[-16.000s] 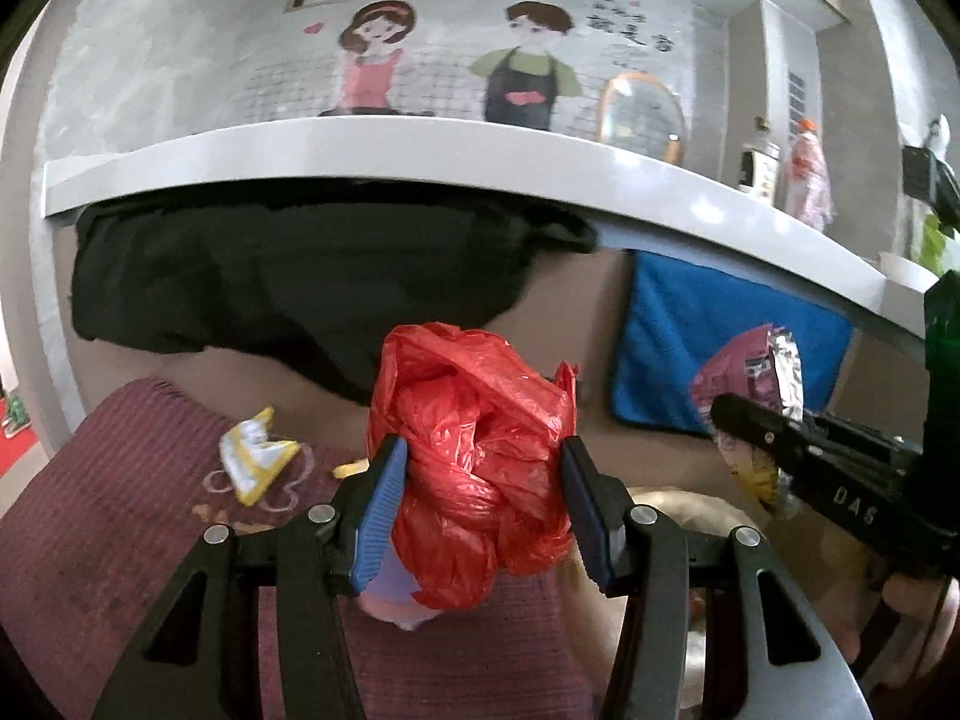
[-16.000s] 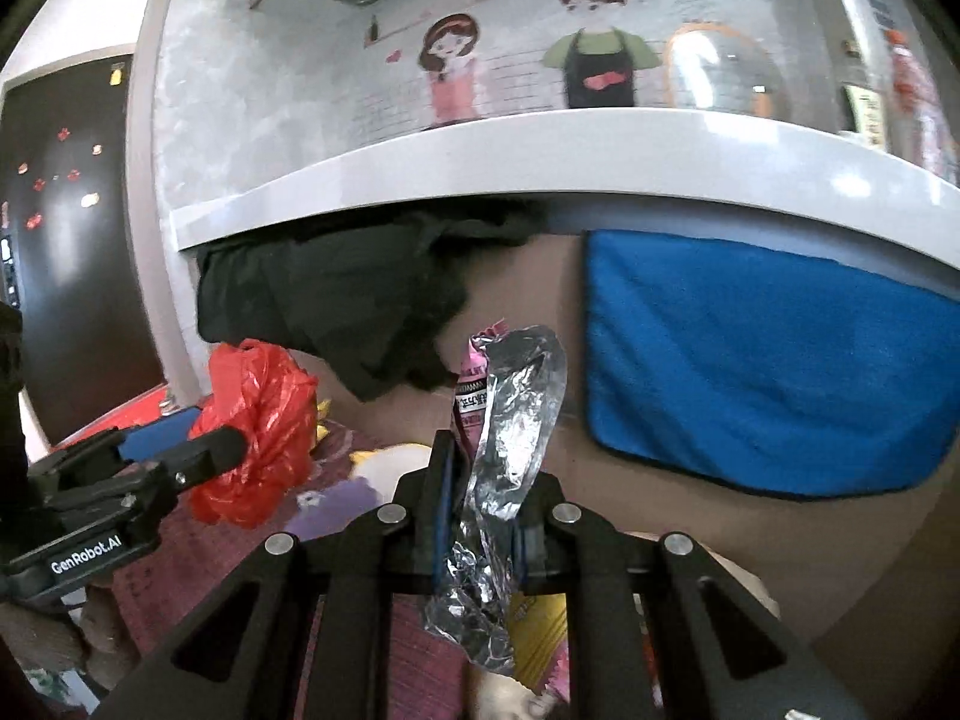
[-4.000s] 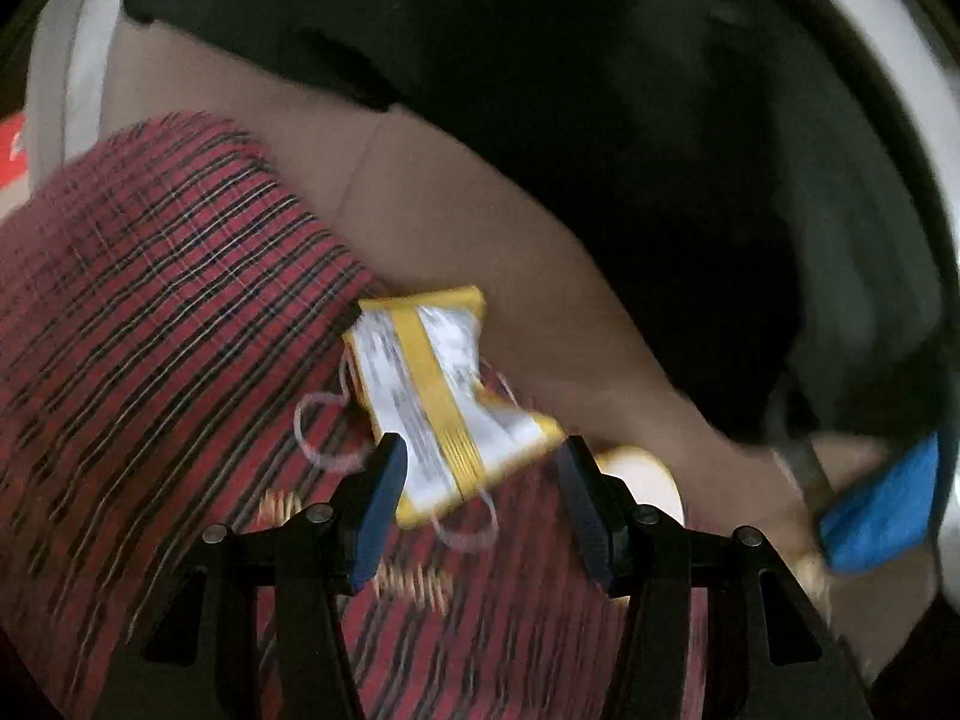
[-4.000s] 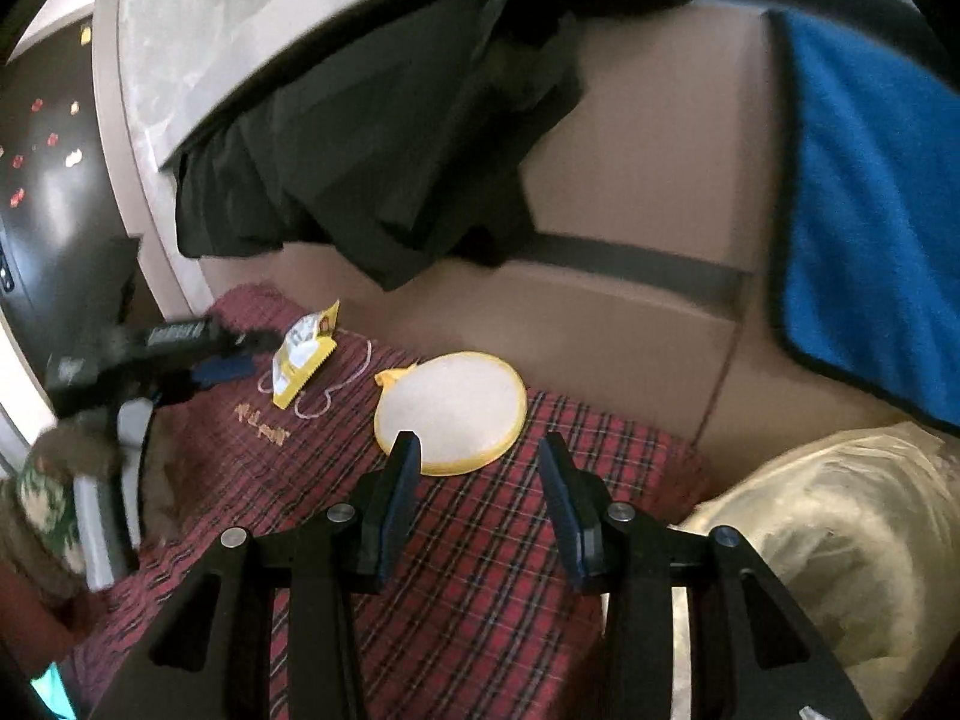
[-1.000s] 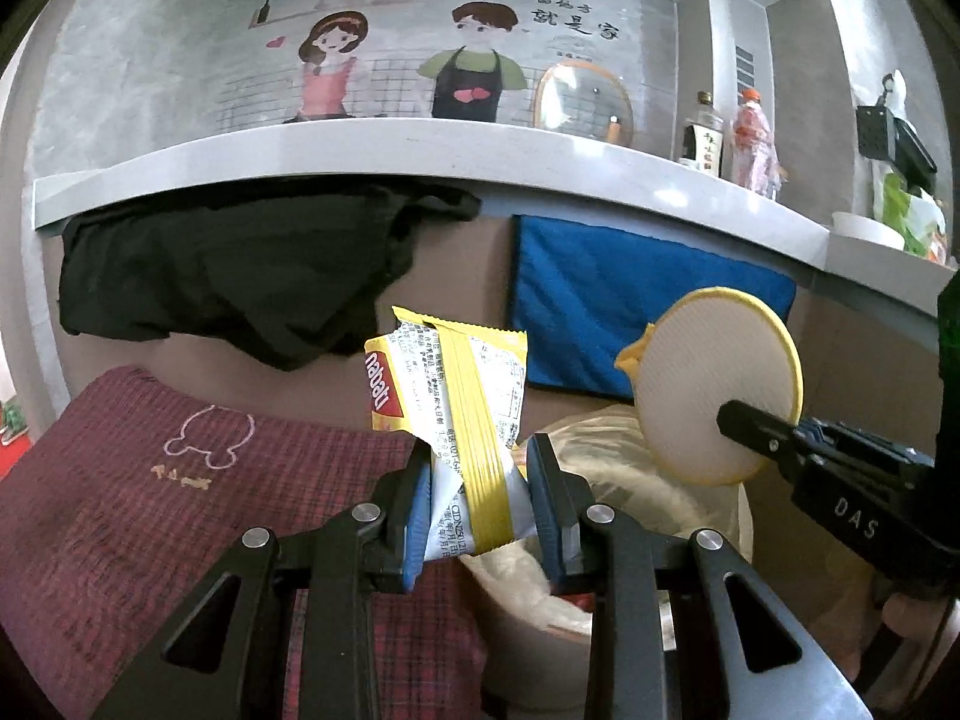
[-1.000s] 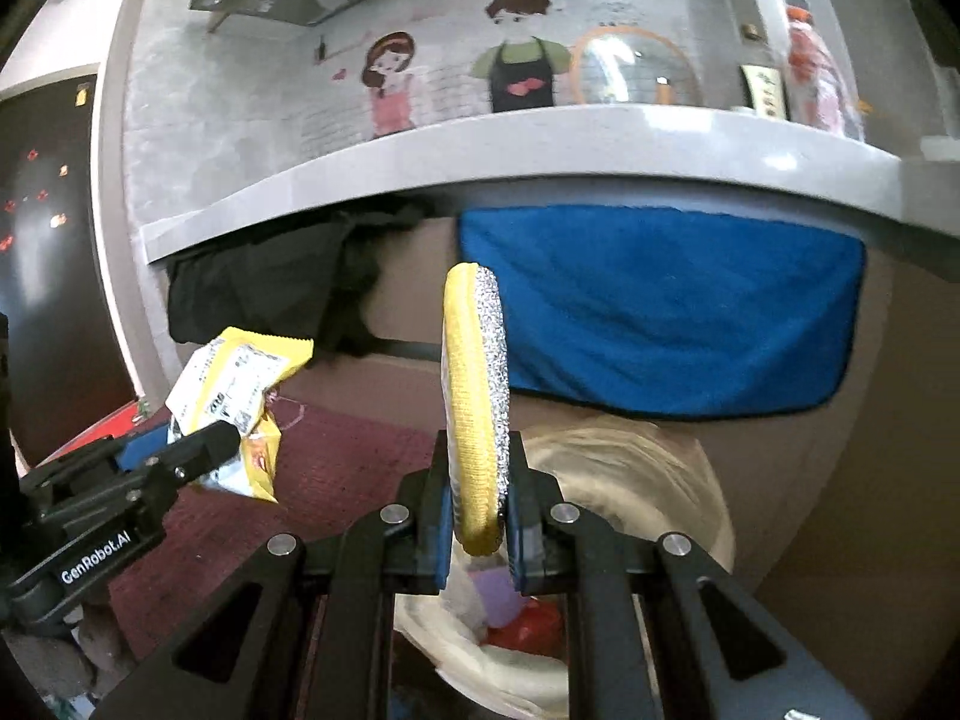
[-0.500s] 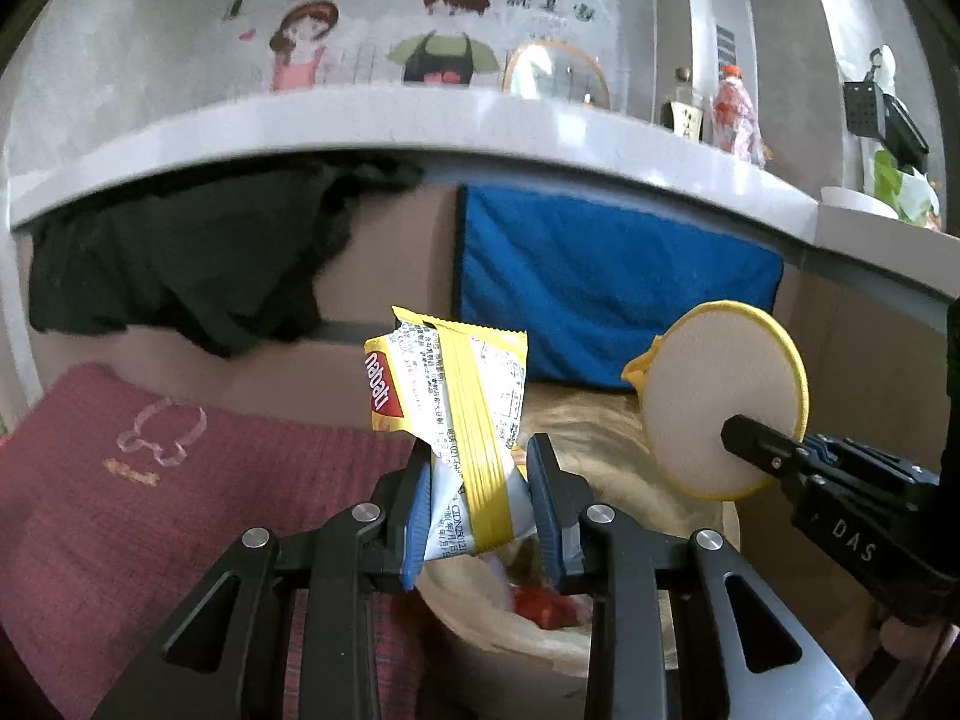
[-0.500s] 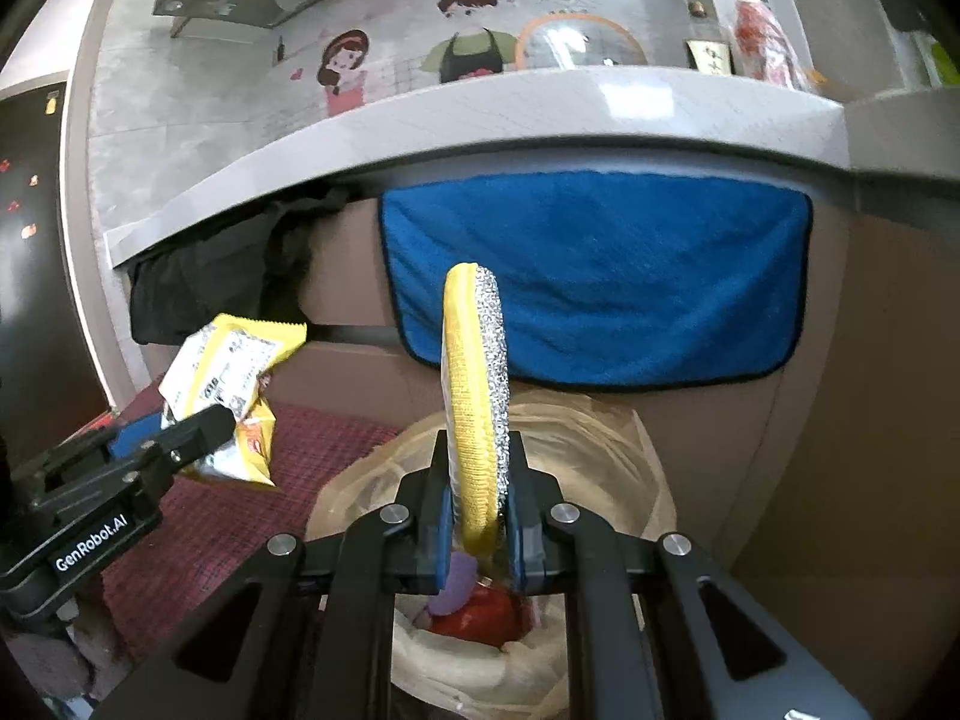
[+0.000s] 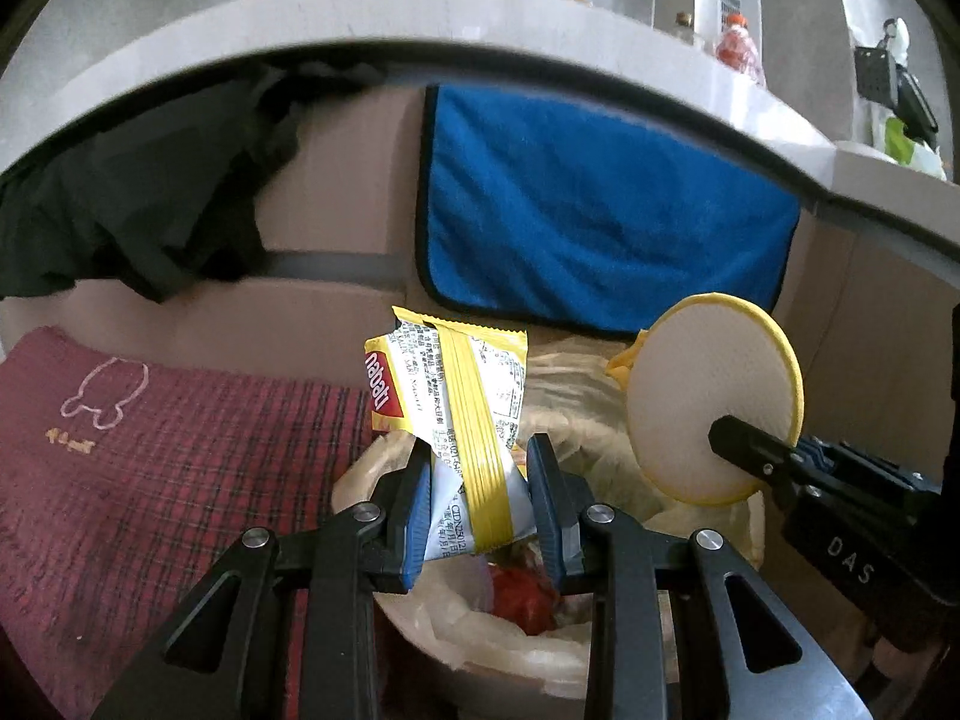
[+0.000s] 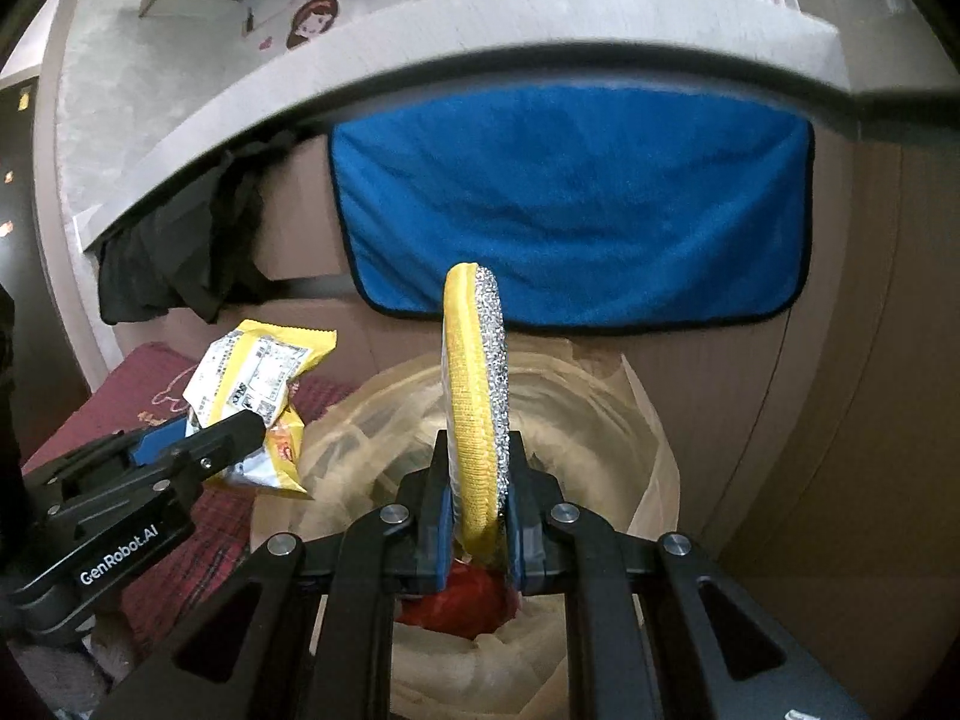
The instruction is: Collect trash
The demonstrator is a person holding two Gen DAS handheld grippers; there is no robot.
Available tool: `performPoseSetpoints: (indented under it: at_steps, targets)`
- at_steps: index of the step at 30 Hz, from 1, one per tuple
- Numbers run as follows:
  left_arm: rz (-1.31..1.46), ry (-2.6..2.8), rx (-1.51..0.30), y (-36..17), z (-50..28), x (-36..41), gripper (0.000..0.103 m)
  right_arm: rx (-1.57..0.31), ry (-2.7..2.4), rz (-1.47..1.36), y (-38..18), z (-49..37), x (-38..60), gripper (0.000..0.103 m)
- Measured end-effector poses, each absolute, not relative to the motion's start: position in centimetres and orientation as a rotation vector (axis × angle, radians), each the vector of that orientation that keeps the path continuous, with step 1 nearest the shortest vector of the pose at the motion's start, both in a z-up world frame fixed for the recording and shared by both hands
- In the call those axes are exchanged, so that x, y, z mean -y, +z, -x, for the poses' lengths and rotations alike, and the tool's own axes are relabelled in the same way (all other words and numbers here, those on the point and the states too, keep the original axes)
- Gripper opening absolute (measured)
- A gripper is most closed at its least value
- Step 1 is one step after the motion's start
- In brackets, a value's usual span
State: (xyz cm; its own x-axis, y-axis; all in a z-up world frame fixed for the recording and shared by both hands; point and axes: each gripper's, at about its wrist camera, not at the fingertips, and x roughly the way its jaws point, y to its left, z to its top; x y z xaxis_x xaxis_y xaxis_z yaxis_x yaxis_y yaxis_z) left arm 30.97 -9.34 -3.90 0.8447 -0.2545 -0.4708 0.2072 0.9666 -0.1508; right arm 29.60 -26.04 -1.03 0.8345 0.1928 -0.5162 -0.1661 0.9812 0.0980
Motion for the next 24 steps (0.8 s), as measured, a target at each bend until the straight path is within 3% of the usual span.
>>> performPoseSetpoints:
  at_steps: [7, 9, 11, 19, 24]
  targets:
    - [0.108, -0.300, -0.546, -5.1, -32.7, 10.0, 0.033, -0.581, 0.172, -0.097, -2.6, -30.9, 26.9, 0.019]
    - [0.112, -0.346, -0.570, -5.2, -33.4, 10.1, 0.044, -0.583, 0.152, -0.099, -2.7, -31.2, 27.1, 0.033]
    - [0.132, -0.371, -0.577, -5.1, -33.7, 10.0, 0.060, -0.582, 0.141, -0.107, -2.7, -30.9, 27.3, 0.035]
    - [0.172, -0.318, -0.555, -3.3, -31.4, 7.8, 0.060, -0.585, 0.131, -0.105, -1.9, -27.9, 26.8, 0.035]
    - [0.169, -0.273, -0.526, -1.1, -26.1, 5.3, 0.060, -0.568, 0.146, -0.100, -0.7, -23.8, 25.5, 0.035]
